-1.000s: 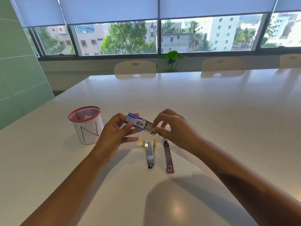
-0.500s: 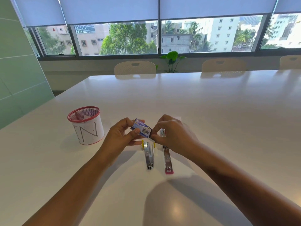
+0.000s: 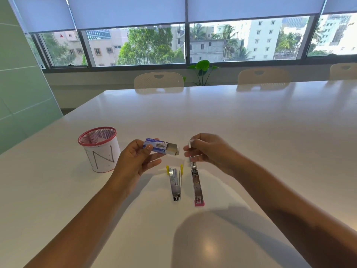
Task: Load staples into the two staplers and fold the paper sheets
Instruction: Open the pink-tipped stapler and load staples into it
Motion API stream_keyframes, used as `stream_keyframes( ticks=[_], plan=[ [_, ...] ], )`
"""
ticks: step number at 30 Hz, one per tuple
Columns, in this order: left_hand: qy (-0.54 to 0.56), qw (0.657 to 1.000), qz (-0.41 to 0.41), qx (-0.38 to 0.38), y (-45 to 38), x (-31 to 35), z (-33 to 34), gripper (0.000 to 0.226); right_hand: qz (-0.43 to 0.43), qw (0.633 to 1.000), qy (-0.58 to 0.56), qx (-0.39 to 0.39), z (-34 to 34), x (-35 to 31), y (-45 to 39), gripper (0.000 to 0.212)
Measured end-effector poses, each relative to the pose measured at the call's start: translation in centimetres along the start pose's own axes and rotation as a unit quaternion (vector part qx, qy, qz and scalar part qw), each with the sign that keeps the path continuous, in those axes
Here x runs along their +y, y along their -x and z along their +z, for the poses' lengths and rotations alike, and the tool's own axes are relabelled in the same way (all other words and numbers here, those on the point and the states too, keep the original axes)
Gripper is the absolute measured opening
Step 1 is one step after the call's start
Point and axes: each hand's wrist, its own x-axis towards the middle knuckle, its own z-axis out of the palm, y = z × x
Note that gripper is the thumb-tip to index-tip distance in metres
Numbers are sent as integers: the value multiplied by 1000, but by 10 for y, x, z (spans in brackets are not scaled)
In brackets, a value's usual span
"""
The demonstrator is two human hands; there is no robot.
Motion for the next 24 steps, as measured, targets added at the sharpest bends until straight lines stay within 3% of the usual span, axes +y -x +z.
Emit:
stream_keyframes(
  ticks=[5,10,17,24],
  plan=[
    [21,1000,-10,13,0,-1,2,11,-4,998,-63,26,13,6,-3,9],
    [-4,1000,1,21,0,-4,2,10,-66,996,-5,66,16,15,-6,11],
    [-52,997,36,32,0,-6,2,11,-159,965,178,110,25,15,4,5],
    [-62,997,45,1,0,-5,2,24,-185,963,165,106,34,12,11,5]
  ],
)
